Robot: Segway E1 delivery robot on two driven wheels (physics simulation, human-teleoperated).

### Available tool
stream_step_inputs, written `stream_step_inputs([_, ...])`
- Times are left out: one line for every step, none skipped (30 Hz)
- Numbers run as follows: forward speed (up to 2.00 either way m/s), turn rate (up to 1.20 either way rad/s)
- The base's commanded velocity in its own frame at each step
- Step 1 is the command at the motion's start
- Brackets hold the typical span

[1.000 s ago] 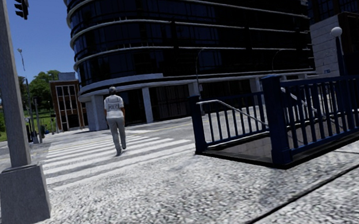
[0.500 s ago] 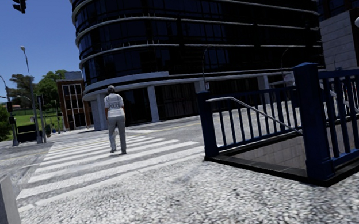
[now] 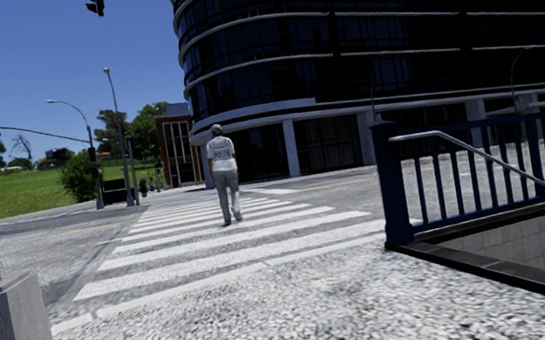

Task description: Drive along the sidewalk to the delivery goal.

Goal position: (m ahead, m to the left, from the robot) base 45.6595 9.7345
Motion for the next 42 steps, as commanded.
stream_step_inputs([0.98,0.56])
stream_step_inputs([0.98,0.56])
stream_step_inputs([0.98,0.56])
stream_step_inputs([0.98,0.56])
stream_step_inputs([0.98,0.45])
stream_step_inputs([0.98,0.29])
stream_step_inputs([0.98,0.29])
stream_step_inputs([0.98,0.12])
stream_step_inputs([0.98,0.0])
stream_step_inputs([0.98,0.0])
stream_step_inputs([0.98,0.0])
stream_step_inputs([0.98,0.0])
stream_step_inputs([0.98,0.0])
stream_step_inputs([0.98,0.0])
stream_step_inputs([0.98,0.0])
stream_step_inputs([0.98,0.0])
stream_step_inputs([0.98,0.0])
stream_step_inputs([0.99,0.0])
stream_step_inputs([0.99,0.0])
stream_step_inputs([0.99,0.0])
stream_step_inputs([0.99,0.0])
stream_step_inputs([0.99,0.0])
stream_step_inputs([0.99,0.0])
stream_step_inputs([0.99,0.0])
stream_step_inputs([0.99,0.0])
stream_step_inputs([0.99,0.0])
stream_step_inputs([0.99,0.0])
stream_step_inputs([0.99,0.0])
stream_step_inputs([0.99,0.0])
stream_step_inputs([0.99,0.0])
stream_step_inputs([0.99,0.0])
stream_step_inputs([0.99,0.0])
stream_step_inputs([0.99,0.0])
stream_step_inputs([0.99,0.0])
stream_step_inputs([1.0,0.0])
stream_step_inputs([1.02,0.0])
stream_step_inputs([1.03,0.0])
stream_step_inputs([1.04,0.0])
stream_step_inputs([1.04,0.0])
stream_step_inputs([1.05,0.0])
stream_step_inputs([1.08,0.0])
stream_step_inputs([1.13,0.0])
